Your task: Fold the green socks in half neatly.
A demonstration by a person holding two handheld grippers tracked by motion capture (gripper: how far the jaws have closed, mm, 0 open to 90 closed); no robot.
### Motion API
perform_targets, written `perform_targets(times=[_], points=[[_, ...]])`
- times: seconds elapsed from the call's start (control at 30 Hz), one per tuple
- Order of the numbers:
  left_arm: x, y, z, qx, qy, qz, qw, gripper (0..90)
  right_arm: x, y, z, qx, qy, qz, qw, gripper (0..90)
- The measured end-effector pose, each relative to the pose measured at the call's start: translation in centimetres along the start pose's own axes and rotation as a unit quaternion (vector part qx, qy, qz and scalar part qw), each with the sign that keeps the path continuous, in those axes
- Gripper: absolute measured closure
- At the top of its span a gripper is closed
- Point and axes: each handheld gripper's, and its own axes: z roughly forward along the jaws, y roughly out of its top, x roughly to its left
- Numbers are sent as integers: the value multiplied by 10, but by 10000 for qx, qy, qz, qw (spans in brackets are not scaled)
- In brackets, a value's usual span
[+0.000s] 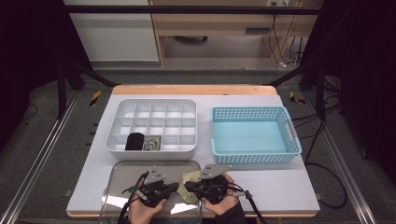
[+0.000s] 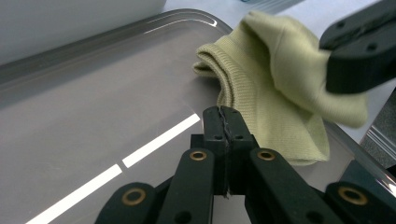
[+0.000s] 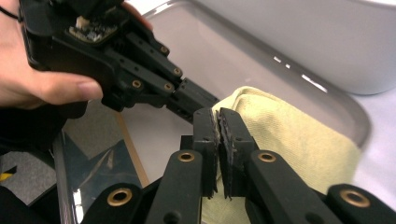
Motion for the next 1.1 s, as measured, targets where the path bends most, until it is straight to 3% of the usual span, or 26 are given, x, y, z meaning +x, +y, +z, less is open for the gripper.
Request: perform_targets(times=[0.17,0.43,0.57,0.67,0.73,0.8,0.83,0.93,1.1], points=[[2,0,-2,-50,-7,-47,10000,887,2,-5,8,109,27,-10,9999,861],[14,3,-21,-366,85,-234,9990,880,7,-13,23,348,-82,-176,9992,834],[15,4,-25,-434,100,-270,9986,881,7,-12,21,258,-65,-143,9995,764],[15,5,-26,-466,99,-258,9985,880,5,-8,8,-11,-18,-113,9999,751],[13,6,-27,-482,88,-245,9985,880,2,-6,-3,-240,-78,-101,9996,769],[12,8,-28,-500,75,-223,9985,880,-3,-7,-13,-365,-203,-55,9991,889],[11,10,-28,-512,72,-203,9985,881,-6,-10,-16,-405,-241,9,9989,900],[7,15,-30,-545,35,-132,9984,882,-14,-21,-13,-233,-410,112,9988,900],[-4,25,-31,-592,-70,4,9982,882,-15,-30,0,-8,-471,72,9989,900]])
